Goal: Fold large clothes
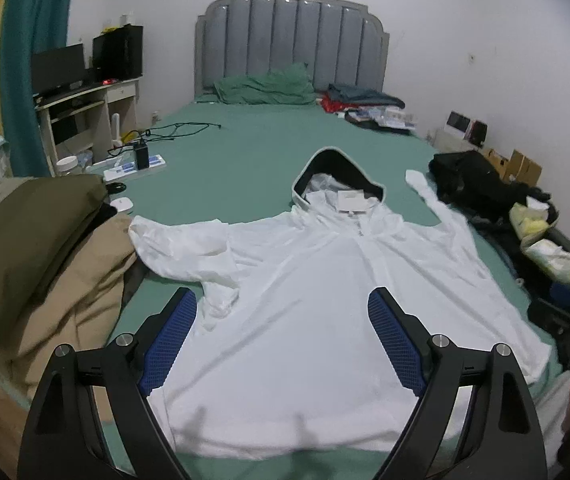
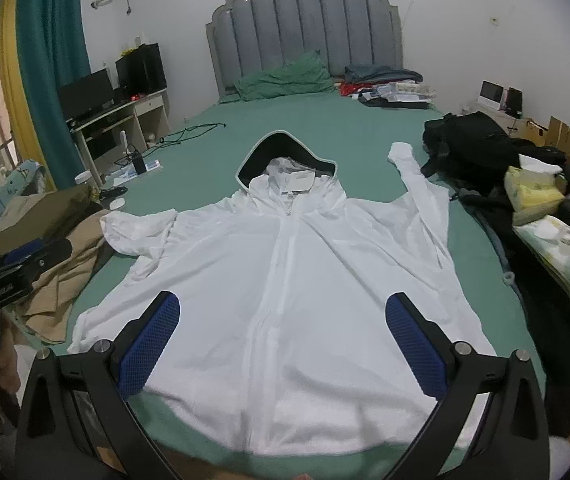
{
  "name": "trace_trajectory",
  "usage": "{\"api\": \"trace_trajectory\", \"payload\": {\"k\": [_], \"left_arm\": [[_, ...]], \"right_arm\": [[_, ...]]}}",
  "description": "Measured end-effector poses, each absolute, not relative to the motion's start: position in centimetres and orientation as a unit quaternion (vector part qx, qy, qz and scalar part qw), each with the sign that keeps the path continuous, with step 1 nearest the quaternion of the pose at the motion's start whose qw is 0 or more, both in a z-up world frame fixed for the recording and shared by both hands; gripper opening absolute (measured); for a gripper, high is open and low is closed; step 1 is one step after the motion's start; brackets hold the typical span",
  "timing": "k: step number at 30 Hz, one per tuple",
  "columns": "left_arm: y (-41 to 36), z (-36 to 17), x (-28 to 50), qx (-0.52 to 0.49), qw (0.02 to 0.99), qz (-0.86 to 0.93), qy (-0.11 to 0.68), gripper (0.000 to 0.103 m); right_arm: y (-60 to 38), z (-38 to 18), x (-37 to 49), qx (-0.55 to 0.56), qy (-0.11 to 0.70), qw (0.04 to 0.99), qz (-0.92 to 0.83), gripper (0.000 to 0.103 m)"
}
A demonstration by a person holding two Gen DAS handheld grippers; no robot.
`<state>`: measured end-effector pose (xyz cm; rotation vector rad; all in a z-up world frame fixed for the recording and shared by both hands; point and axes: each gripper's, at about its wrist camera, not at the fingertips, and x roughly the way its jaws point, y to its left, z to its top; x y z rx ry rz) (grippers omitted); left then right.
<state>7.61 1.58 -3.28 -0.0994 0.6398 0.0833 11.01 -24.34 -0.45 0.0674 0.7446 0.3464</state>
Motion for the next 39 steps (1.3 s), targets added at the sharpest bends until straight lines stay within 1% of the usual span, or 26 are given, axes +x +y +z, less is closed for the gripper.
{"api": "trace_trajectory", "payload": {"k": [5, 6, 9, 13, 17, 20, 23, 25, 26, 27, 28, 29, 31, 35, 36, 37, 38, 39], "left_arm": [[4.6, -5.7, 12.3, -0.067, 0.934, 0.057, 0.346, 0.090], [5.3, -6.4, 13.6, -0.064, 0.931, 0.065, 0.353, 0.088], [6.9, -8.1, 17.2, -0.058, 0.922, 0.073, 0.375, 0.079], [8.6, -10.4, 21.9, -0.054, 0.913, 0.077, 0.397, 0.070], [10.2, -13.1, 26.6, -0.044, 0.897, 0.088, 0.430, 0.050], [11.5, -14.9, 29.1, -0.041, 0.890, 0.099, 0.444, 0.049], [12.7, -16.7, 31.2, -0.039, 0.876, 0.104, 0.469, 0.039], [13.0, -17.5, 31.9, -0.033, 0.874, 0.099, 0.475, 0.038], [13.0, -17.8, 32.1, -0.031, 0.874, 0.097, 0.475, 0.033], [13.1, -18.1, 32.4, -0.030, 0.873, 0.094, 0.478, 0.022], [13.2, -18.4, 32.6, -0.033, 0.869, 0.092, 0.485, 0.016], [13.4, -18.6, 32.7, -0.036, 0.867, 0.092, 0.488, 0.006], [13.7, -18.3, 32.6, -0.046, 0.871, 0.091, 0.481, 0.003], [13.4, -17.1, 32.2, -0.050, 0.876, 0.094, 0.471, 0.003], [13.2, -16.7, 32.1, -0.049, 0.878, 0.099, 0.466, 0.004], [13.0, -16.4, 32.2, -0.048, 0.878, 0.102, 0.466, 0.007], [12.9, -16.3, 32.2, -0.052, 0.878, 0.100, 0.466, 0.020], [12.9, -16.3, 32.3, -0.061, 0.877, 0.094, 0.467, 0.044]], "right_arm": [[-23.9, -2.0, 14.6, 0.015, 0.369, 0.912, 0.178, 0.101], [-23.7, -2.5, 15.6, 0.010, 0.371, 0.910, 0.182, 0.101], [-23.2, -3.4, 18.4, -0.012, 0.378, 0.906, 0.191, 0.101], [-22.4, -4.3, 22.4, -0.046, 0.382, 0.899, 0.207, 0.101], [-21.2, -4.8, 25.6, -0.075, 0.375, 0.898, 0.219, 0.101], [-20.5, -5.4, 27.3, -0.076, 0.375, 0.896, 0.227, 0.101], [-20.2, -6.9, 27.7, -0.076, 0.384, 0.889, 0.238, 0.101], [-20.3, -8.3, 27.6, -0.083, 0.398, 0.882, 0.237, 0.101], [-20.3, -8.8, 27.7, -0.084, 0.404, 0.880, 0.236, 0.101], [-20.6, -9.4, 27.8, -0.079, 0.413, 0.877, 0.234, 0.101], [-20.7, -9.7, 28.0, -0.077, 0.418, 0.875, 0.233, 0.101], [-20.8, -10.0, 28.0, -0.075, 0.421, 0.873, 0.233, 0.101], [-20.8, -9.9, 28.0, -0.077, 0.419, 0.874, 0.233, 0.101], [-21.1, -9.8, 27.9, -0.073, 0.411, 0.878, 0.233, 0.101], [-21.2, -9.8, 27.9, -0.072, 0.411, 0.879, 0.233, 0.101], [-21.3, -9.8, 27.8, -0.071, 0.410, 0.879, 0.232, 0.101], [-21.3, -9.9, 27.8, -0.070, 0.409, 0.880, 0.232, 0.101], [-21.3, -9.9, 27.8, -0.070, 0.409, 0.880, 0.232, 0.101]]}}
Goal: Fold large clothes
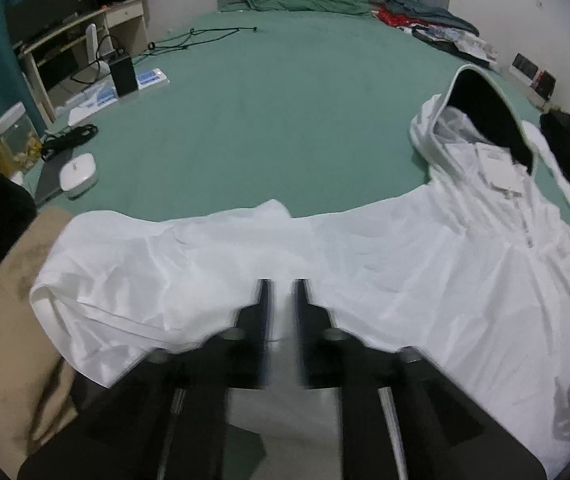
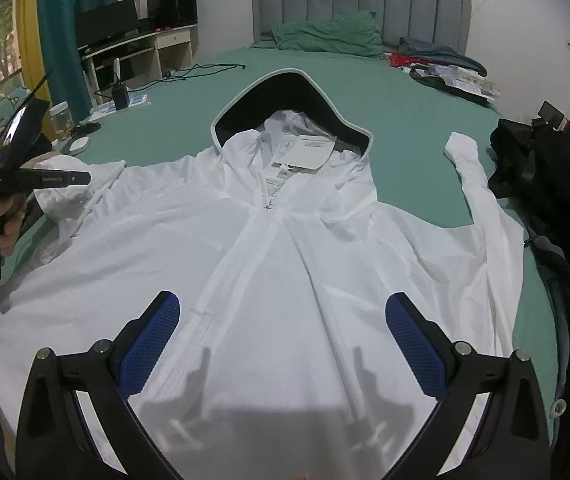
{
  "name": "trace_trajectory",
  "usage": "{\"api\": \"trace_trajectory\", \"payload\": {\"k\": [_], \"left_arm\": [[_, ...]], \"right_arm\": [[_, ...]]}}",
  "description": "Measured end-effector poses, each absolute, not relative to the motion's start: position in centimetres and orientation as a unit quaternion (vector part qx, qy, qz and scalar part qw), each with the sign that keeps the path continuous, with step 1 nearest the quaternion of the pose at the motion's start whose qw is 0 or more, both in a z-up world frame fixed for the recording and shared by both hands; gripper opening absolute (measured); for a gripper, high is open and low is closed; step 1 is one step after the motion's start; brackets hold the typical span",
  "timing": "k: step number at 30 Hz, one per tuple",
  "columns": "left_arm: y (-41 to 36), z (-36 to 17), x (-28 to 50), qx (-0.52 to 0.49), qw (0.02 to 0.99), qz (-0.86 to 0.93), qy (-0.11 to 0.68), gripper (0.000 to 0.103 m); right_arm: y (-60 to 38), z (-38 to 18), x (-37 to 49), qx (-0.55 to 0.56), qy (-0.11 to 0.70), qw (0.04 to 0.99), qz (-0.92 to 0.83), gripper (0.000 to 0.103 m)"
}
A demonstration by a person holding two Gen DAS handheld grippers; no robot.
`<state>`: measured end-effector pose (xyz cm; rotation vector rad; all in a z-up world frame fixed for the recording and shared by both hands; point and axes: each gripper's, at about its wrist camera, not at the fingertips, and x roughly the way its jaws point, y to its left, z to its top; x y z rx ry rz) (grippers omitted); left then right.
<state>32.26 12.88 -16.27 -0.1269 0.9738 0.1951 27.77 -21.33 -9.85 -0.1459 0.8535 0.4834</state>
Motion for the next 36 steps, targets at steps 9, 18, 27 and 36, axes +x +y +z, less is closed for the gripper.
{"api": "trace_trajectory", "payload": {"k": [9, 18, 27, 36], "left_arm": [[12.6, -18.4, 32.4, -0.039, 0.870, 0.101, 0.482, 0.021], [12.6, -14.8, 30.6, -0.039, 0.893, 0.112, 0.435, 0.004], [5.8, -8.3, 31.4, -0.054, 0.916, 0.047, 0.395, 0.004], [-6.1, -6.7, 33.3, -0.040, 0.917, -0.027, 0.396, 0.004]], "right_arm": [[-22.1, -9.9, 28.3, -0.066, 0.406, 0.883, 0.225, 0.101], [-24.8, -10.7, 30.0, -0.013, 0.429, 0.881, 0.200, 0.101], [-28.5, -9.9, 30.3, 0.029, 0.428, 0.886, 0.177, 0.101], [-34.0, -8.2, 29.7, 0.076, 0.416, 0.893, 0.153, 0.102]]}}
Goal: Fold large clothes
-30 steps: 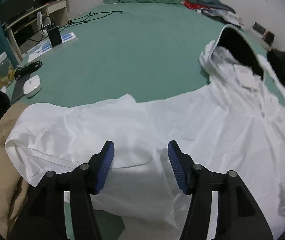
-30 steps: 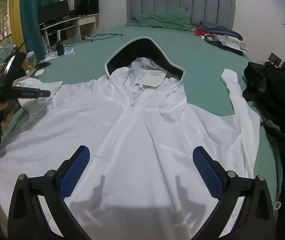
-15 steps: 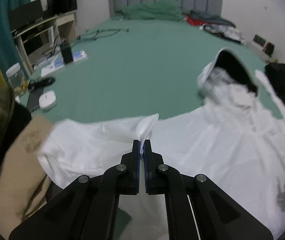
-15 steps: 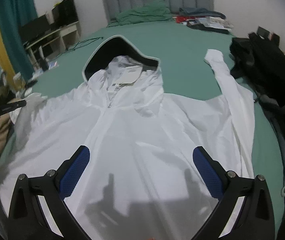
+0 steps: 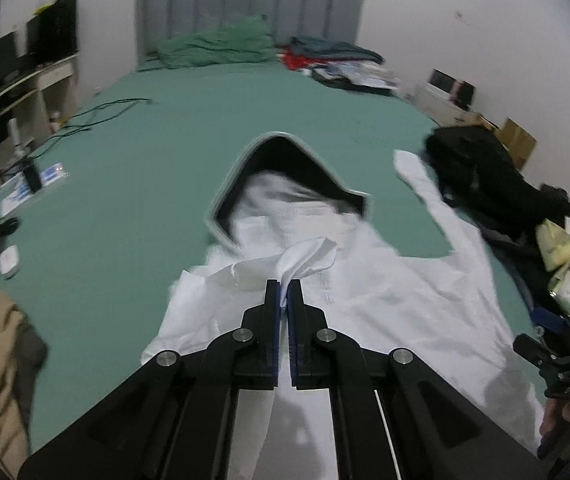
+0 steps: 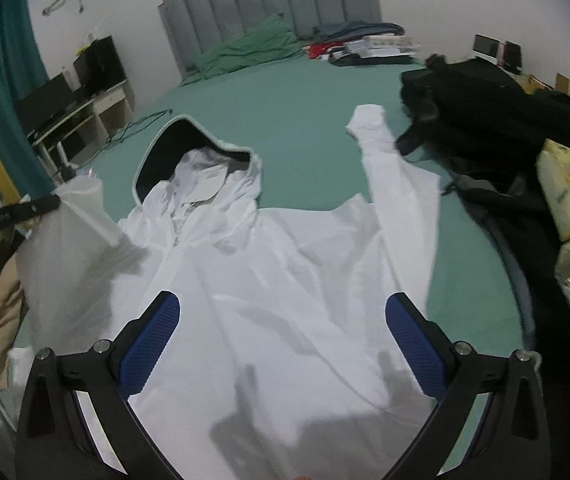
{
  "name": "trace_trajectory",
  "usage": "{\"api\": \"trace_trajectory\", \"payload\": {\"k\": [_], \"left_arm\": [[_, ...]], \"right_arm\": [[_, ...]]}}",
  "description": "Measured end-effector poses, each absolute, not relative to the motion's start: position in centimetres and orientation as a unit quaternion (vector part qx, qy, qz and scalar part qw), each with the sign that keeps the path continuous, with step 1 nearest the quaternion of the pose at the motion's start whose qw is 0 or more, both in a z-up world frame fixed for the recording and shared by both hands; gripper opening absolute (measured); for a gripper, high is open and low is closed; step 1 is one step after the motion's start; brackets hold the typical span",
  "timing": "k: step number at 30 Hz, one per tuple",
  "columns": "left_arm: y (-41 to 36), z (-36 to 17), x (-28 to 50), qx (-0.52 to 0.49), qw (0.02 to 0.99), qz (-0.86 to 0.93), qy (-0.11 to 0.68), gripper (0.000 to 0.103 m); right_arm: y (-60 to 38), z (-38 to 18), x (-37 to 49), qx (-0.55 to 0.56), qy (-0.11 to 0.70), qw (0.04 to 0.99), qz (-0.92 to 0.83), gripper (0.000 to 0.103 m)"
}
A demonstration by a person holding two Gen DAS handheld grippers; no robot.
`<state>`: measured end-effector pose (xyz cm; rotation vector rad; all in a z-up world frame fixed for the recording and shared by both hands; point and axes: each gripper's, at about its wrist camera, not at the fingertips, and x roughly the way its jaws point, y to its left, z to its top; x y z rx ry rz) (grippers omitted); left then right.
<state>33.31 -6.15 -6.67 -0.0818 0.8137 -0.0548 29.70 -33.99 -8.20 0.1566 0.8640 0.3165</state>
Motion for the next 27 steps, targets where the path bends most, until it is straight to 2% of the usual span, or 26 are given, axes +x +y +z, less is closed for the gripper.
{"api": "trace_trajectory", "payload": {"k": [7, 8, 10, 11, 16, 23, 25, 27], "left_arm": [[-12.7, -8.6, 34.9, -0.030, 0.894, -0.062, 0.443, 0.004], [-13.2, -9.1, 35.1, -0.034, 0.888, -0.070, 0.454, 0.009], [-13.9, -9.9, 34.9, -0.045, 0.878, -0.086, 0.469, 0.037], [-13.9, -10.2, 34.6, -0.046, 0.876, -0.089, 0.472, 0.055], [-10.8, -10.7, 32.0, -0.044, 0.875, -0.061, 0.478, 0.056], [0.7, -12.5, 28.5, -0.068, 0.875, 0.032, 0.477, 0.056], [3.7, -13.4, 27.5, -0.087, 0.872, 0.041, 0.480, 0.056], [5.8, -14.3, 27.1, -0.104, 0.869, 0.039, 0.482, 0.057]], "right_arm": [[-37.4, -8.1, 29.7, 0.113, 0.431, 0.884, 0.143, 0.102], [-37.5, -8.2, 29.8, 0.116, 0.434, 0.882, 0.144, 0.102], [-37.8, -8.3, 29.8, 0.122, 0.440, 0.877, 0.148, 0.102], [-37.8, -8.4, 29.8, 0.122, 0.443, 0.876, 0.148, 0.102], [-36.8, -9.2, 29.8, 0.112, 0.454, 0.870, 0.157, 0.101], [-32.2, -10.5, 29.7, 0.082, 0.452, 0.866, 0.197, 0.099], [-29.9, -11.5, 30.4, 0.065, 0.463, 0.858, 0.210, 0.078], [-27.3, -12.5, 31.6, 0.055, 0.481, 0.846, 0.224, 0.068]]}}
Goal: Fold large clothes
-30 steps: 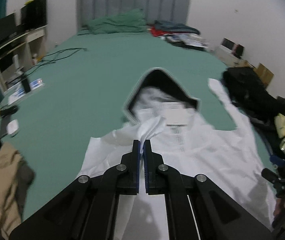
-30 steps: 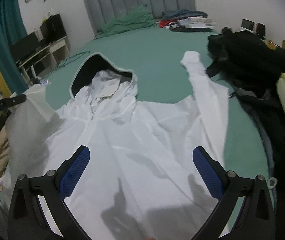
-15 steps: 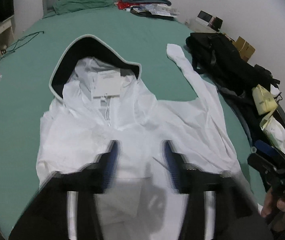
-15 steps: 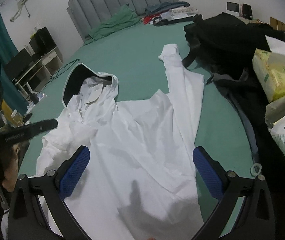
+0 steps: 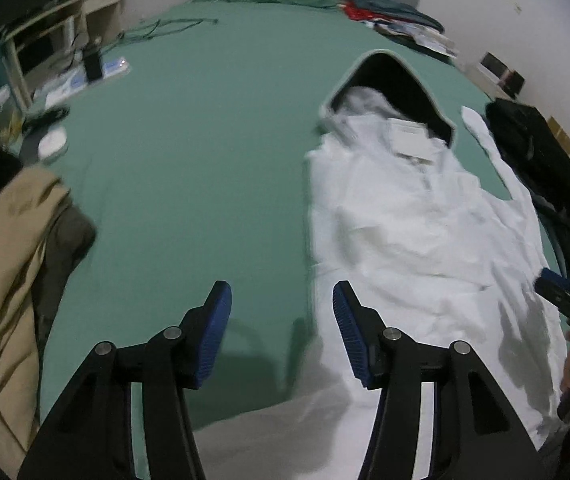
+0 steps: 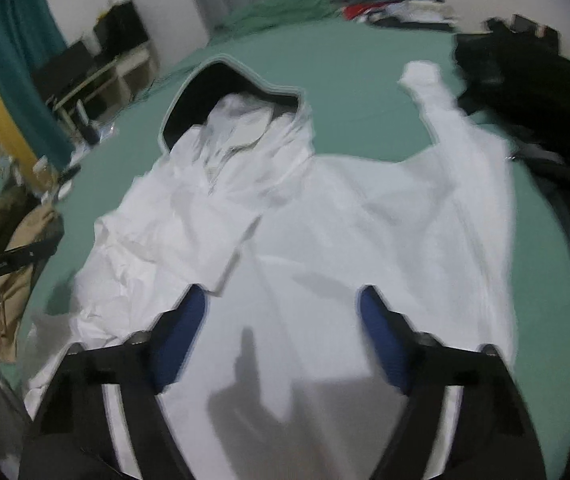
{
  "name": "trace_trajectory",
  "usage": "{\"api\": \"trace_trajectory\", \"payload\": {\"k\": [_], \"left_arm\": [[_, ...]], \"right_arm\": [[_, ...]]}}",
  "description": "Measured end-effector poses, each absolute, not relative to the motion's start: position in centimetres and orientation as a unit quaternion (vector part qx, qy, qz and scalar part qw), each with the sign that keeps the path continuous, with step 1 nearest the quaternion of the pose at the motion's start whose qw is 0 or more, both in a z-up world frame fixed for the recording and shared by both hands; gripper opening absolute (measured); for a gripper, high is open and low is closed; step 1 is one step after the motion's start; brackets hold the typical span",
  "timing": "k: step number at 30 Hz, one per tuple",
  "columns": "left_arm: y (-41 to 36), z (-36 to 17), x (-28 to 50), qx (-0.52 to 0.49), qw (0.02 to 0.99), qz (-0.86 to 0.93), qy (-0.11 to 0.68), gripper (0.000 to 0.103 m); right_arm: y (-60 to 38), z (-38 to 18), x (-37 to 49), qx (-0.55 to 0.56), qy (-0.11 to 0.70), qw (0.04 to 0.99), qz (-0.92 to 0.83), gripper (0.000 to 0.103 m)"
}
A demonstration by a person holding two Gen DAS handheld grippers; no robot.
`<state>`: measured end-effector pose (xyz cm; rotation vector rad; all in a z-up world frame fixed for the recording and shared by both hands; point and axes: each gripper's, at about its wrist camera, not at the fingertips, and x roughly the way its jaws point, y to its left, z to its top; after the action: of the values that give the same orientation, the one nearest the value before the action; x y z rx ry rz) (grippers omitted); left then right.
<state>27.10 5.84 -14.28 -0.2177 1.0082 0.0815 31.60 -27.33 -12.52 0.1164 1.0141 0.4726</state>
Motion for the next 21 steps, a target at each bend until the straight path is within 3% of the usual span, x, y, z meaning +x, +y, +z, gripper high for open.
{"api": "trace_trajectory", "payload": {"k": [4, 11, 14, 16, 17, 18, 21], "left_arm": [[6.8, -16.2, 27.9, -0.131, 0.861, -0.003, 0.492, 0.058], [2.0, -17.9, 32.1, -0.109, 0.858, -0.067, 0.497, 0.058], [1.0, -18.8, 33.6, -0.094, 0.858, -0.061, 0.501, 0.056], [0.4, -19.1, 34.1, -0.066, 0.864, -0.036, 0.497, 0.026], [0.2, -19.2, 34.3, -0.060, 0.863, -0.034, 0.501, 0.011], [0.2, -19.2, 34.4, -0.056, 0.864, -0.029, 0.499, 0.007], [0.6, -18.0, 34.4, -0.043, 0.879, -0.010, 0.475, 0.004]], "right_arm": [[-24.1, -13.0, 33.8, 0.054, 0.490, 0.836, 0.240, 0.068], [-22.3, -15.5, 38.4, 0.046, 0.535, 0.809, 0.242, 0.067], [-22.3, -16.4, 38.7, 0.052, 0.539, 0.799, 0.261, 0.046], [-22.4, -16.6, 38.6, 0.056, 0.533, 0.799, 0.271, 0.017], [-22.3, -16.5, 38.5, 0.056, 0.532, 0.798, 0.279, 0.009], [-22.2, -16.4, 38.4, 0.056, 0.530, 0.797, 0.285, 0.003], [-22.1, -15.2, 38.1, 0.049, 0.508, 0.810, 0.287, 0.002]]}}
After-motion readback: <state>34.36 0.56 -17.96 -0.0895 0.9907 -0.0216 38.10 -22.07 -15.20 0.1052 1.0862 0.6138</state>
